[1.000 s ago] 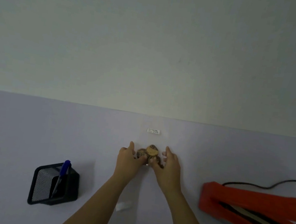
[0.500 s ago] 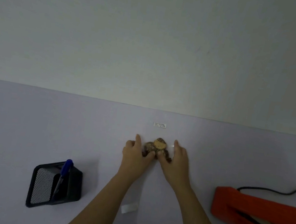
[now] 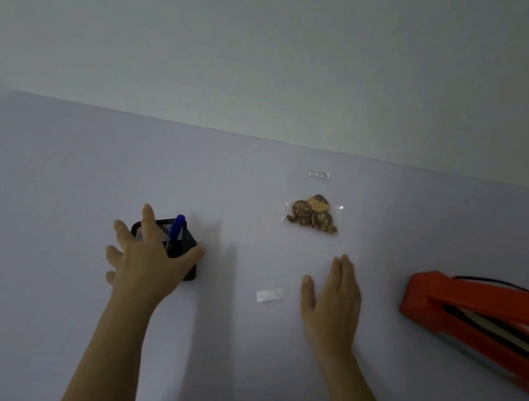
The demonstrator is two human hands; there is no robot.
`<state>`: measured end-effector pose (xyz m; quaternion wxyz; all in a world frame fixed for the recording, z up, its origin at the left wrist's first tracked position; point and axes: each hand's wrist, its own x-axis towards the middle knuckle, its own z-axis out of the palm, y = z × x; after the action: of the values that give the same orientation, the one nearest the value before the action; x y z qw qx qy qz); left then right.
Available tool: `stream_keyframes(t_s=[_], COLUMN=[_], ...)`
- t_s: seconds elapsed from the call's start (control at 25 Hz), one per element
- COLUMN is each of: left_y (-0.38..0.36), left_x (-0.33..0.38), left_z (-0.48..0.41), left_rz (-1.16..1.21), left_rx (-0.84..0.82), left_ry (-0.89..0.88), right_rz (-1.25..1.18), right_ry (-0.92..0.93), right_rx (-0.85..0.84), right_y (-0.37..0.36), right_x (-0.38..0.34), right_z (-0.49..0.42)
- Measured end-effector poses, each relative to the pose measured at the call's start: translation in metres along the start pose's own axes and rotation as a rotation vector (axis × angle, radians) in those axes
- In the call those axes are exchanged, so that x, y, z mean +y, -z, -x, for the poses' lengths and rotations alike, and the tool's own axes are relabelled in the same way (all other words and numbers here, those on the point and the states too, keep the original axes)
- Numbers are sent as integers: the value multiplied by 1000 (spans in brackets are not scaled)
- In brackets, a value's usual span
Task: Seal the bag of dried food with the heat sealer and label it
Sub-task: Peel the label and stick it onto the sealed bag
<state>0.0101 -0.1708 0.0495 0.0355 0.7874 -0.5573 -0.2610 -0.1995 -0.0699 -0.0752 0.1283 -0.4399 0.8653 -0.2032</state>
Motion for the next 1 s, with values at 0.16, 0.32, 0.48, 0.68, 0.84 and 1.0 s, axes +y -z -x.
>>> stream_keyframes(t_s=[0.16, 0.32, 0.48, 0.68, 0.84, 1.0], left_y=[-11, -19, -32, -54, -63, -49], left_x=[10, 87, 164, 199, 212, 217], left_z=[-9, -49, -98, -124, -131, -119], left_rz=[148, 203, 126, 112, 181, 115], left_rx=[40, 48, -5, 34, 84, 98], left_ry=[-33, -234, -325, -379, -370, -294], right_rz=[94, 158, 179, 184, 188, 189], right_ry=[4, 16, 24, 23, 31, 21], right_rx=[9, 23, 38, 54, 60, 50], right_y=[-4, -4, -6, -9, -9, -8], right_x=[0, 0, 3, 4, 4, 4], right_z=[3, 2, 2, 1, 0, 0])
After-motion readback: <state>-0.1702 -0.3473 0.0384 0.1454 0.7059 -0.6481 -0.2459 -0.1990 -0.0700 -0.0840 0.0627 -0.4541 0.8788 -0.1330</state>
